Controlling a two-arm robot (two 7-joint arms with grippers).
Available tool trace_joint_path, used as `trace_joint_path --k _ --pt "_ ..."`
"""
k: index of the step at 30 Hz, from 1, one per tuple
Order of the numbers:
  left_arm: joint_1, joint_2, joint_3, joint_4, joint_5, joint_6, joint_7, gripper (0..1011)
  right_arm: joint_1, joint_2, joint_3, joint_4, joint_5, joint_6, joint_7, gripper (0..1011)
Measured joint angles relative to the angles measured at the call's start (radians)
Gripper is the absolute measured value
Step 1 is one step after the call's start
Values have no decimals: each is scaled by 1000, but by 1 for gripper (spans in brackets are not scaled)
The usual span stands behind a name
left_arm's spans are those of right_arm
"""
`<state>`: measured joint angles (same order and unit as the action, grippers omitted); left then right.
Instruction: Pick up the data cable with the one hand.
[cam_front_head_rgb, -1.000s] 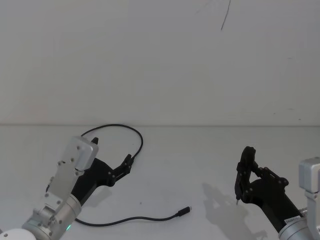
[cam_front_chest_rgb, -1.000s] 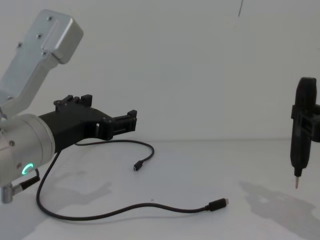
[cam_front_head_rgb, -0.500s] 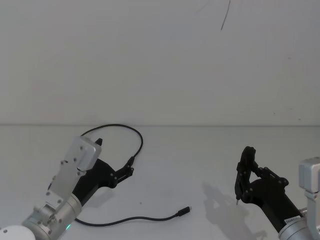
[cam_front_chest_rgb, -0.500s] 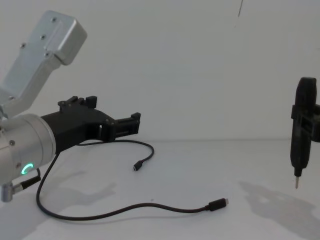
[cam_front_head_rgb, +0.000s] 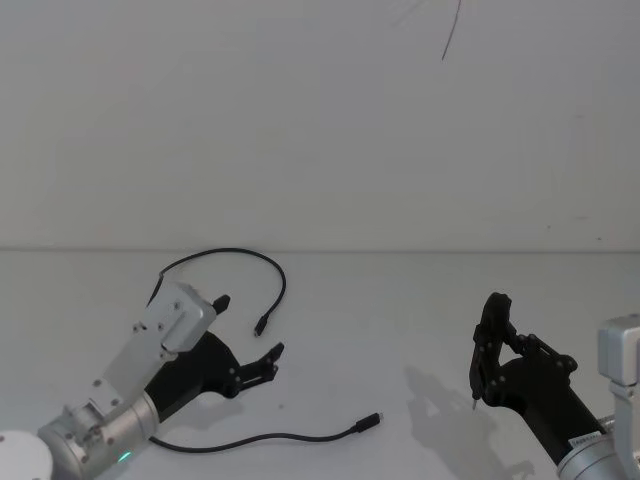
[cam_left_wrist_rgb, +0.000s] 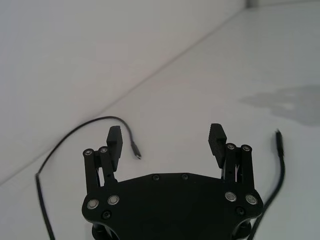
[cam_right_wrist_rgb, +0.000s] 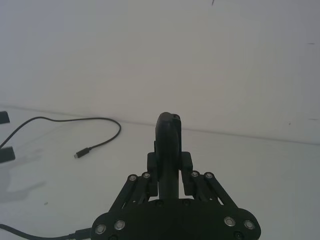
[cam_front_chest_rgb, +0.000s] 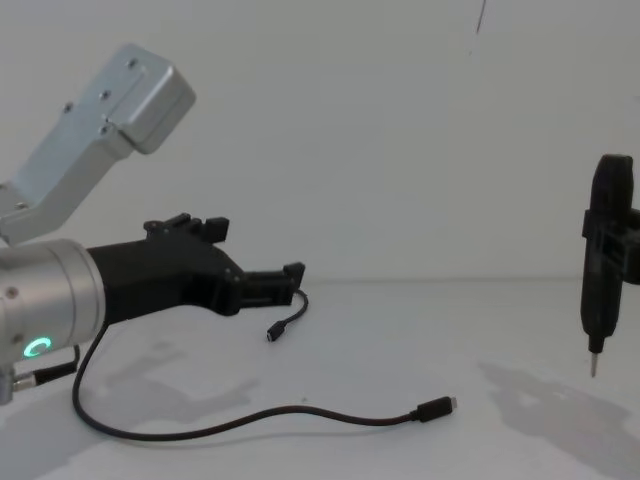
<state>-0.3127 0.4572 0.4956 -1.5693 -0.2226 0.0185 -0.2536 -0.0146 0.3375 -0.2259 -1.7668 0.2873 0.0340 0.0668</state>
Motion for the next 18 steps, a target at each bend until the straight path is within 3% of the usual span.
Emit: trace_joint_path --k 14,18 --pt "-63 106 16 75 -66 -9 -276 1001 0 0 0 0 0 0 0 269" --pt "-73 123 17 93 -84 -12 -328 1001 0 0 0 0 0 0 0 269"
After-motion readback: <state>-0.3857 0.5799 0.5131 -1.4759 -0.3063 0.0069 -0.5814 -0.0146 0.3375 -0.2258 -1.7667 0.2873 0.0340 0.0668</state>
